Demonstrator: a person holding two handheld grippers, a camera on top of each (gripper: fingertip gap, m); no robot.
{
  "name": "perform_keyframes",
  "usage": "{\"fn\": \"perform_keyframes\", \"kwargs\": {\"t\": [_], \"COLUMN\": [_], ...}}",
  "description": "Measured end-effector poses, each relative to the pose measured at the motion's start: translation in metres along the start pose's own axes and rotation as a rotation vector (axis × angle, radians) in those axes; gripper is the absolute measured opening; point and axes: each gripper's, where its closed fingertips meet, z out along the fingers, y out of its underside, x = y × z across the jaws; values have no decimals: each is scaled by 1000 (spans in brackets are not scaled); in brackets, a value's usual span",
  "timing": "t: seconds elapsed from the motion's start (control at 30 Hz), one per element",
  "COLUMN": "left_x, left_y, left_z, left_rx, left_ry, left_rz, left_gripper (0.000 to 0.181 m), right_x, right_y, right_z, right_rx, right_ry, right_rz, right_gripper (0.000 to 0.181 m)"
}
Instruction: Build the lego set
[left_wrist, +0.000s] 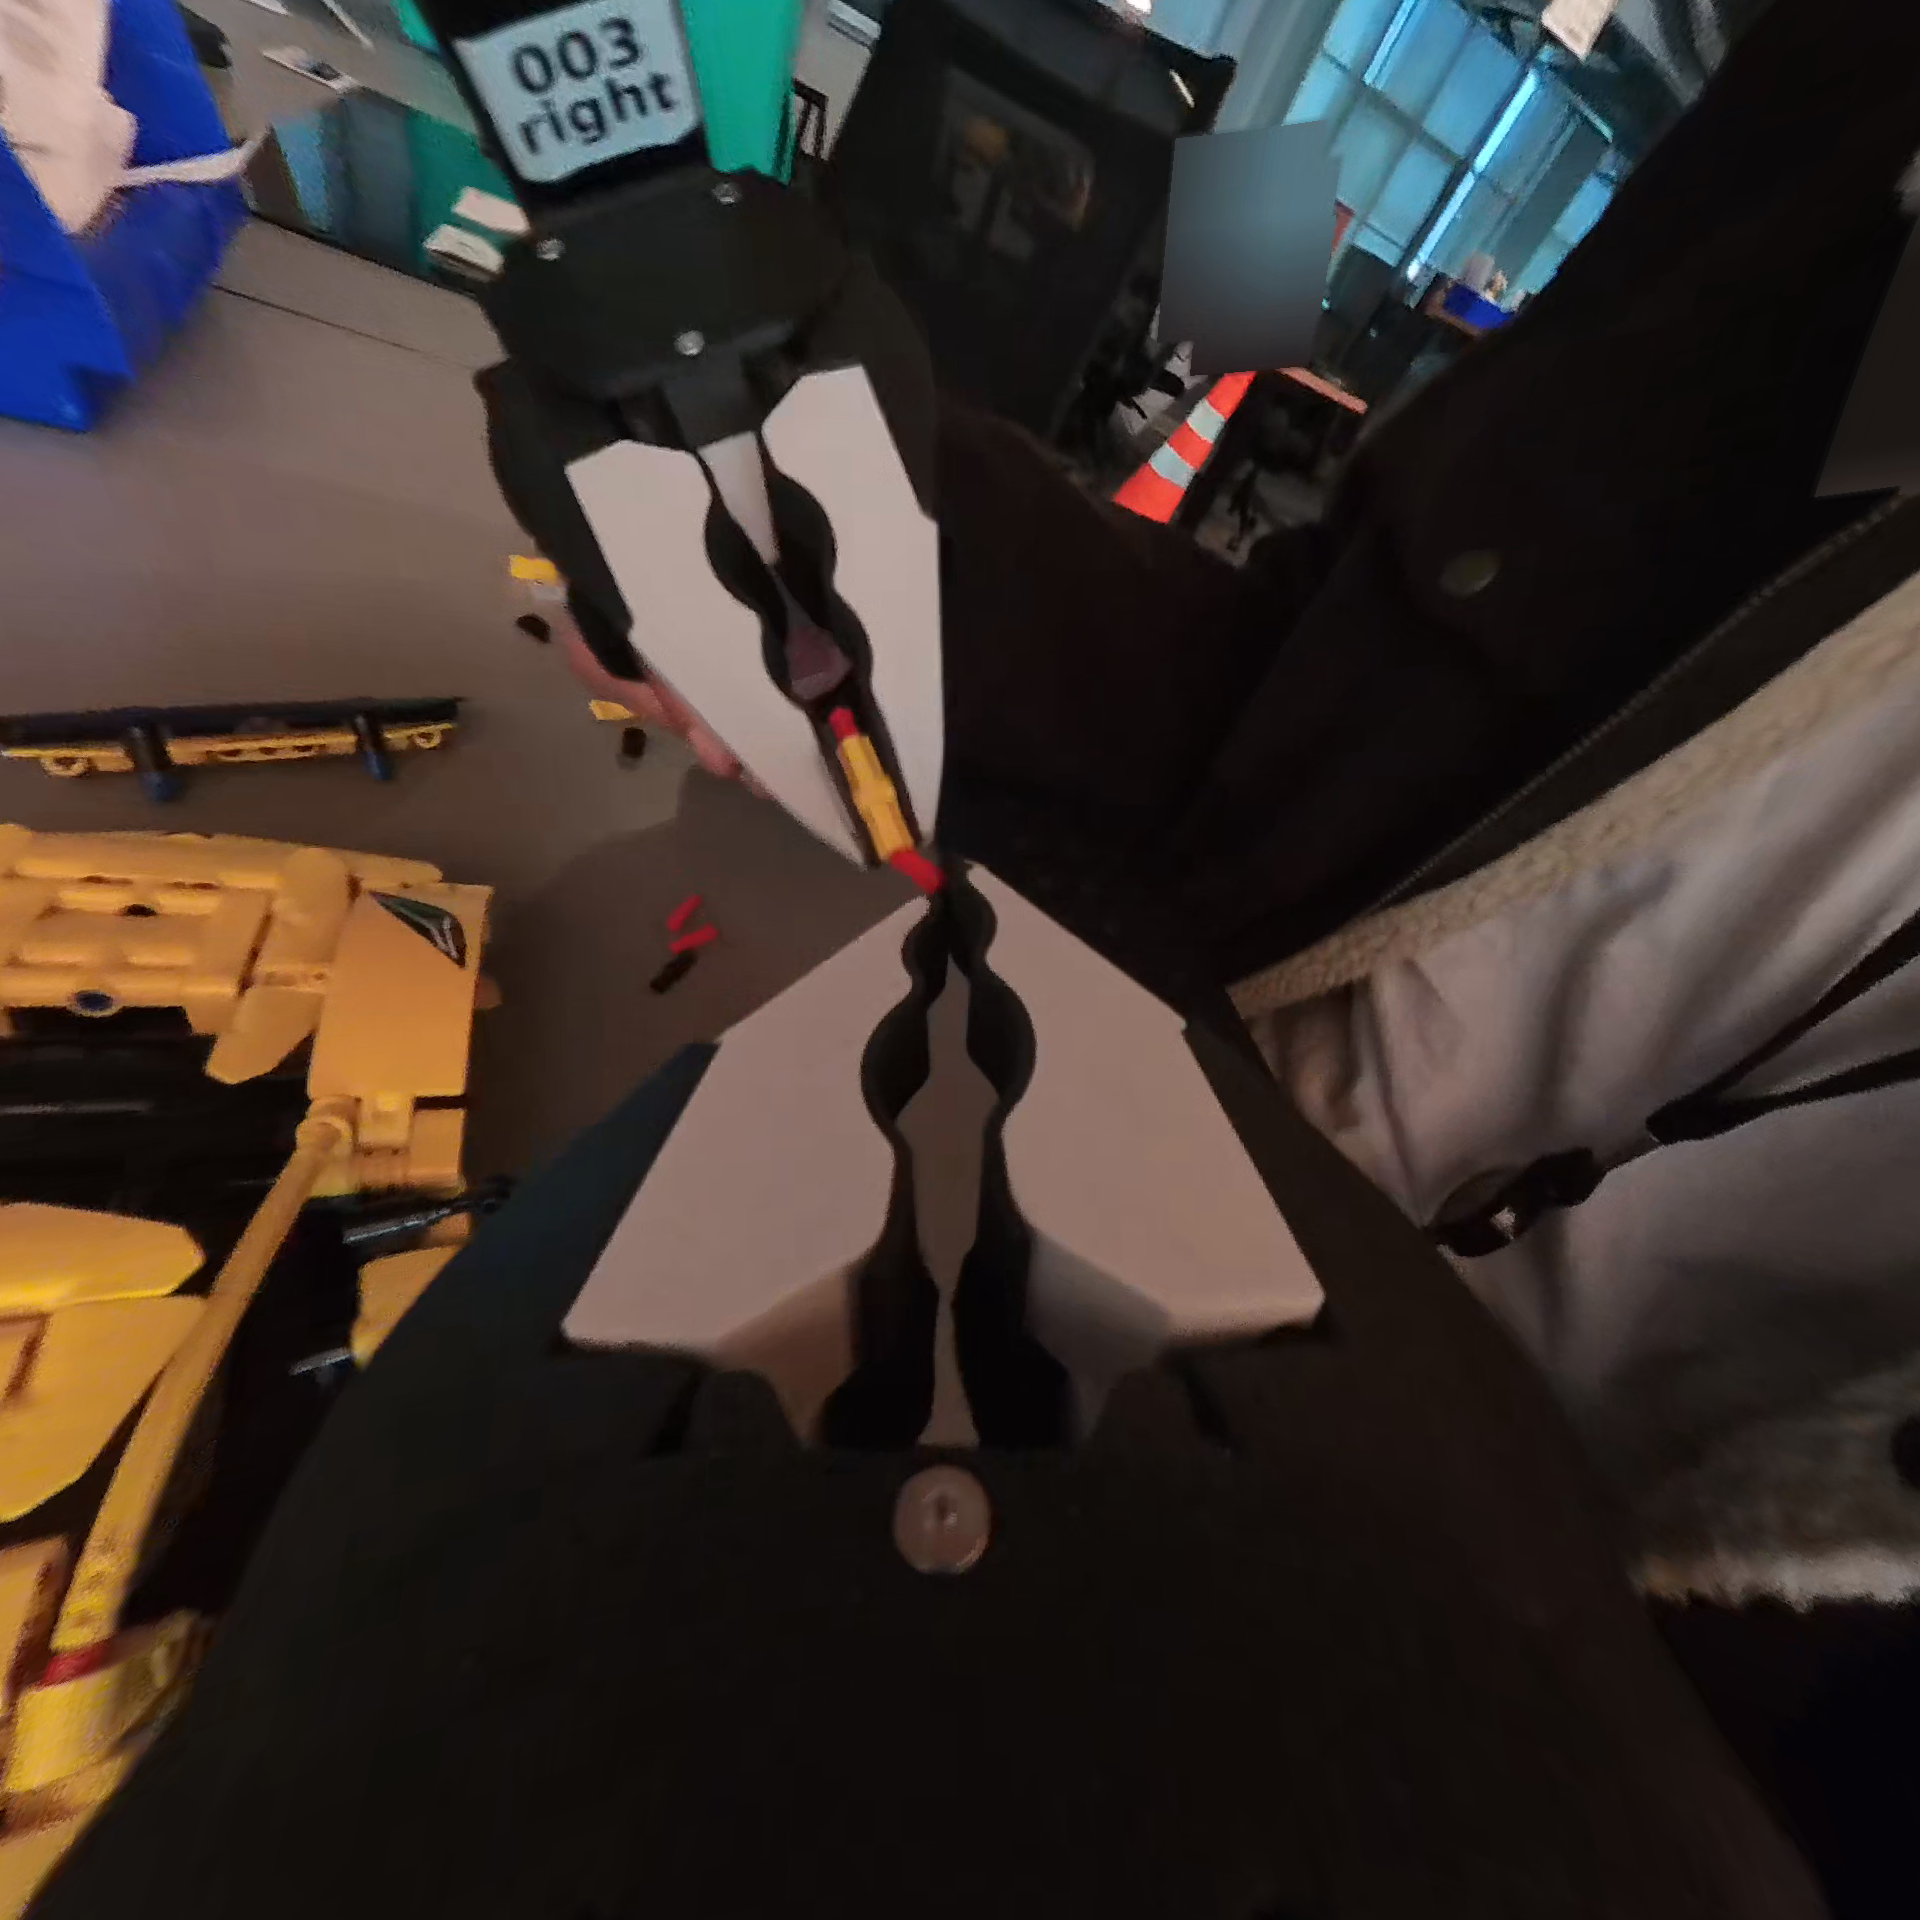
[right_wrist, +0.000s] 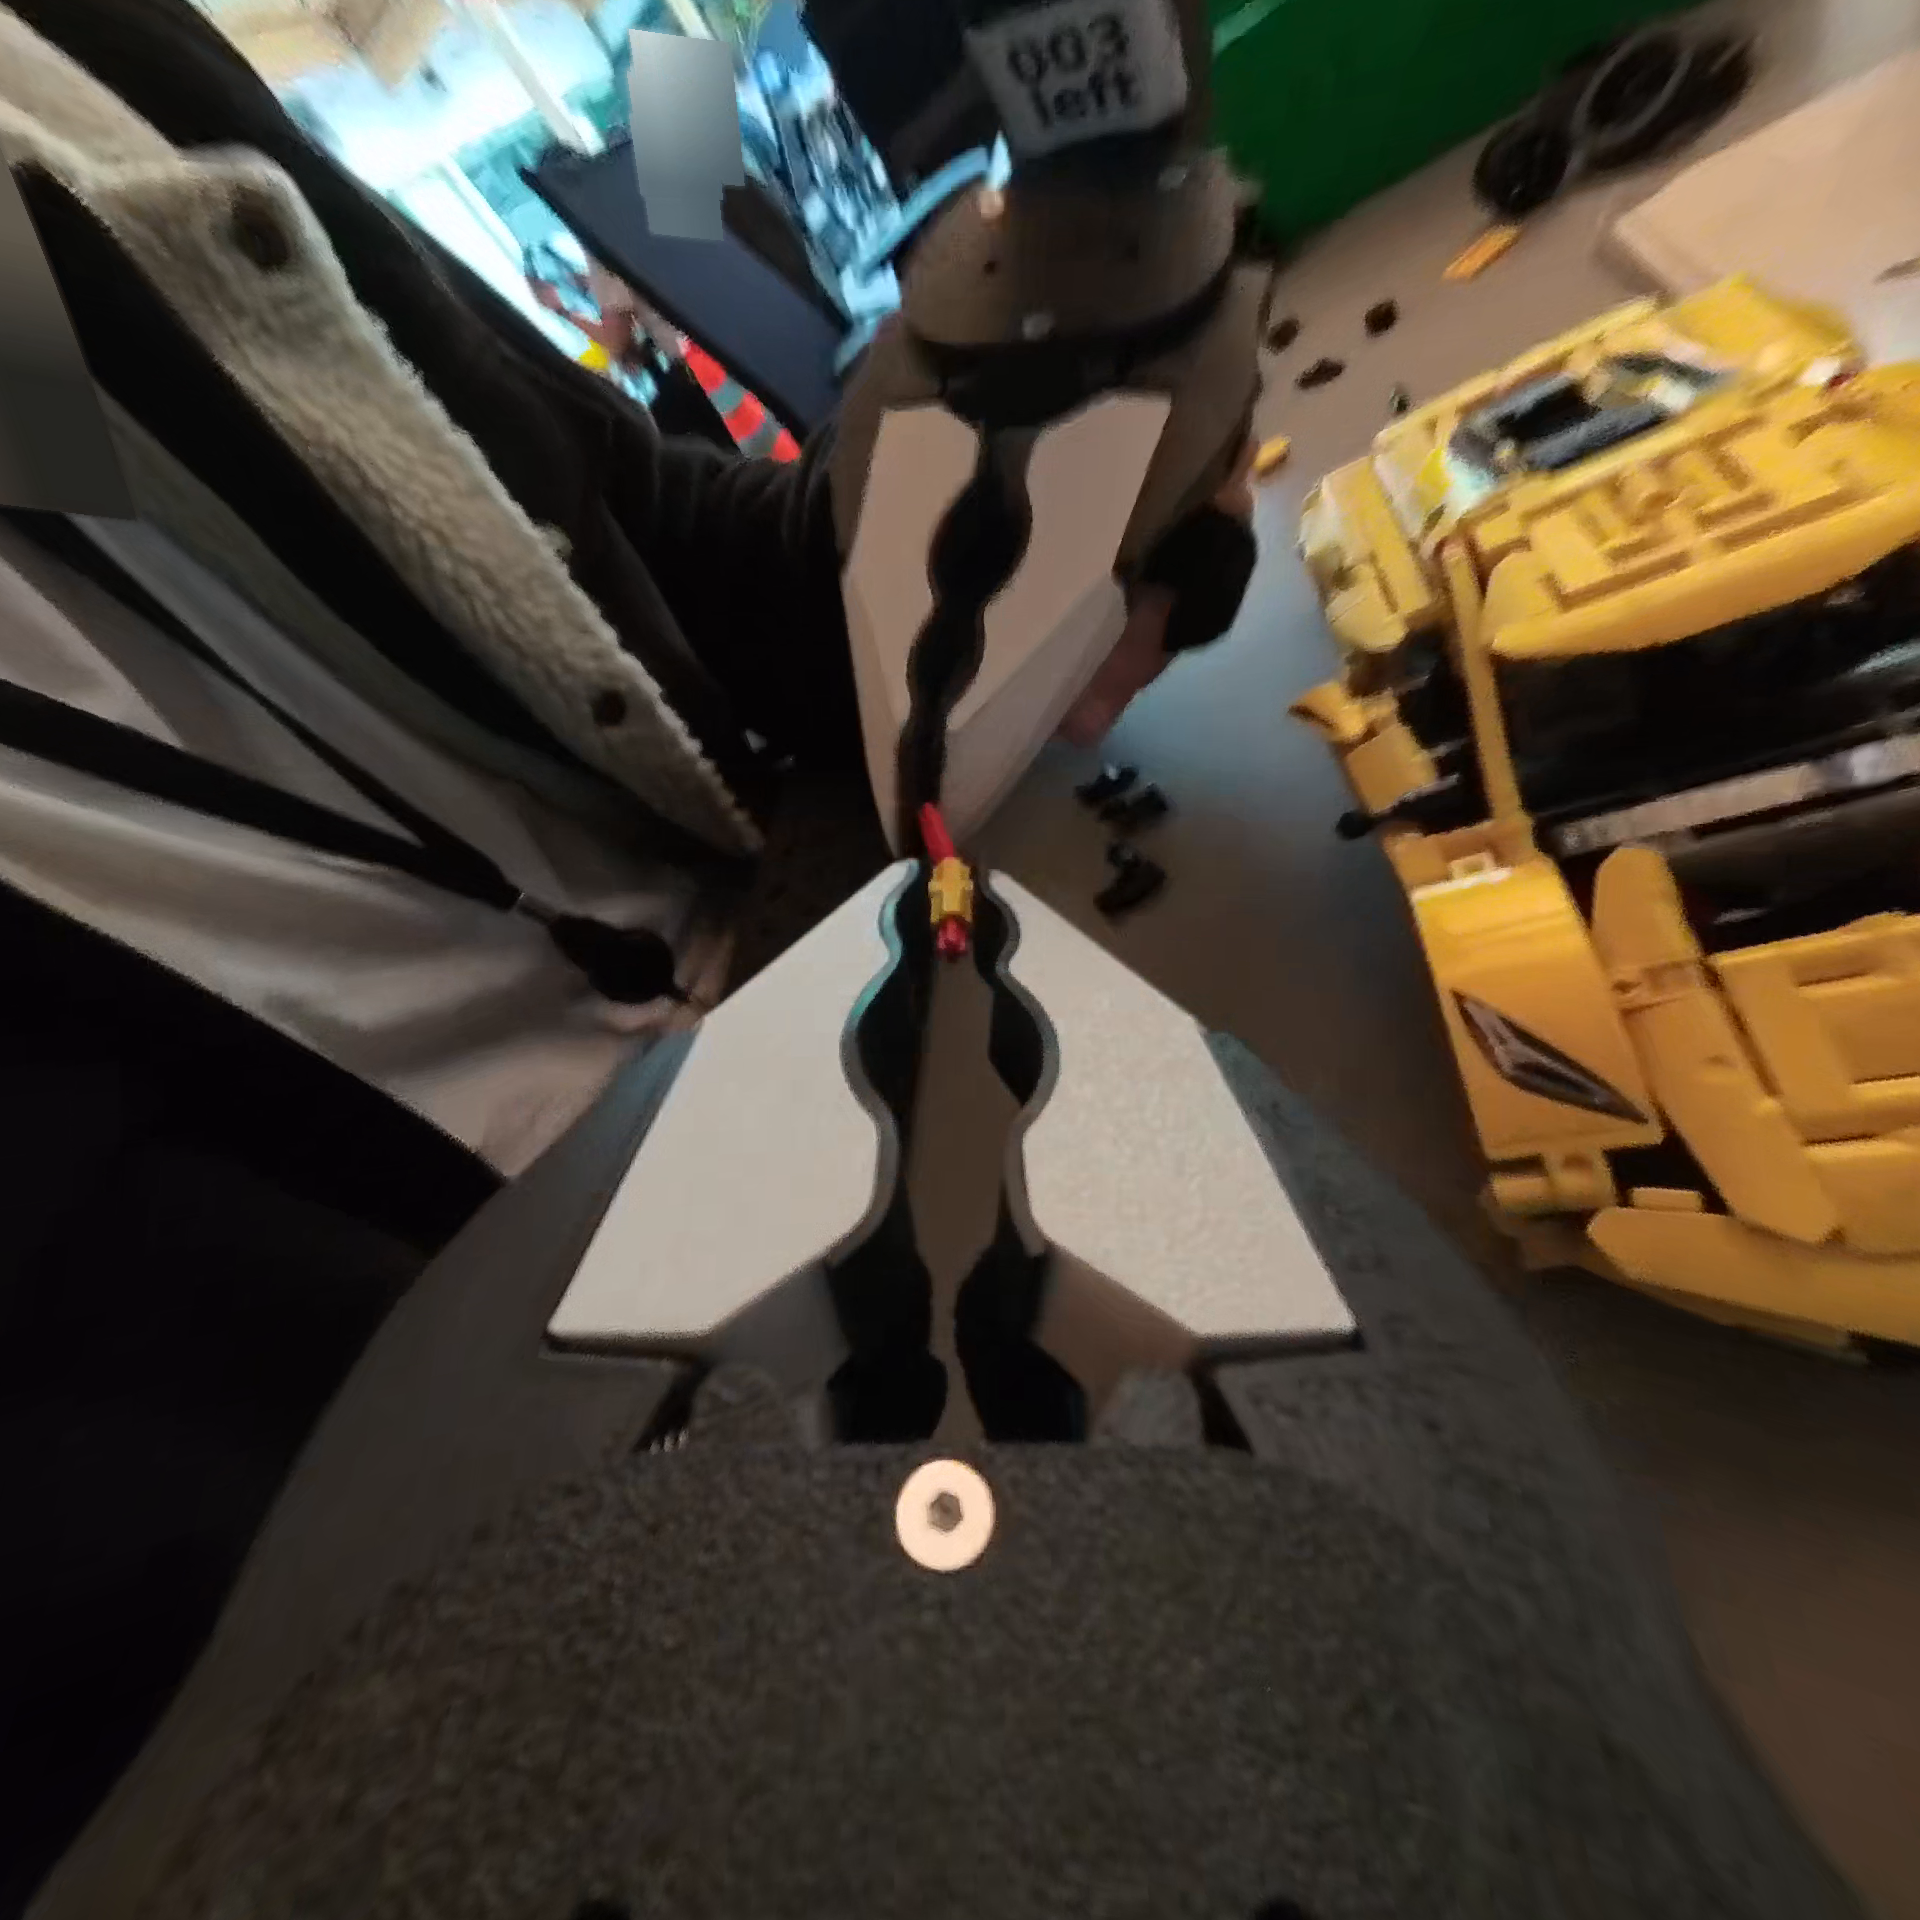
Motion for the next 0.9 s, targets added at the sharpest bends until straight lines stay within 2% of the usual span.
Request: {"fn": "perform_keyframes", "kwargs": {"t": [0.07, 0.1, 0.13, 0.2, 0.33, 0.47, 0.57, 0.7, 0.77, 0.83, 0.9], "left_x": [0, -1, -3, -1, 0, -16, -26, -33, -34, -34, -39], "left_y": [-7, -1, 4, -5, -19, -20, -31, -56, -59, -49, -15], "left_z": [1, 2, 1, -11, -18, -28, -53, -119, -151, -167, -157], "left_rx": [30, -5, -37, 20, 109, 109, 152, 338, 414, 406, 253], "left_ry": [8, -4, -23, -18, -36, -120, -223, -379, -455, -538, -633], "left_rz": [-11, 7, 30, 33, 93, 56, 60, 32, 0, -33, -109], "left_gripper": [0, 0, 0, 0, 0, 0, 0, 0, 0, 0, 1], "right_x": [-5, -8, -3, 4, 7, 10, 20, 44, 47, 52, 63], "right_y": [20, 26, 28, 20, -25, -32, -44, -65, -68, -65, -50], "right_z": [22, 35, 41, 27, -5, -16, -28, -63, -73, -72, -61], "right_rx": [-106, -145, -163, -93, 176, 238, 322, 510, 557, 540, 420], "right_ry": [-53, -83, -48, -18, 51, 84, 154, 314, 315, 345, 441], "right_rz": [6, 10, -8, 14, -59, -66, -71, -43, -17, -7, -14], "right_gripper": [8, 8, 8, 8, 7, 7, 7, 7, 7, 7, 7]}}
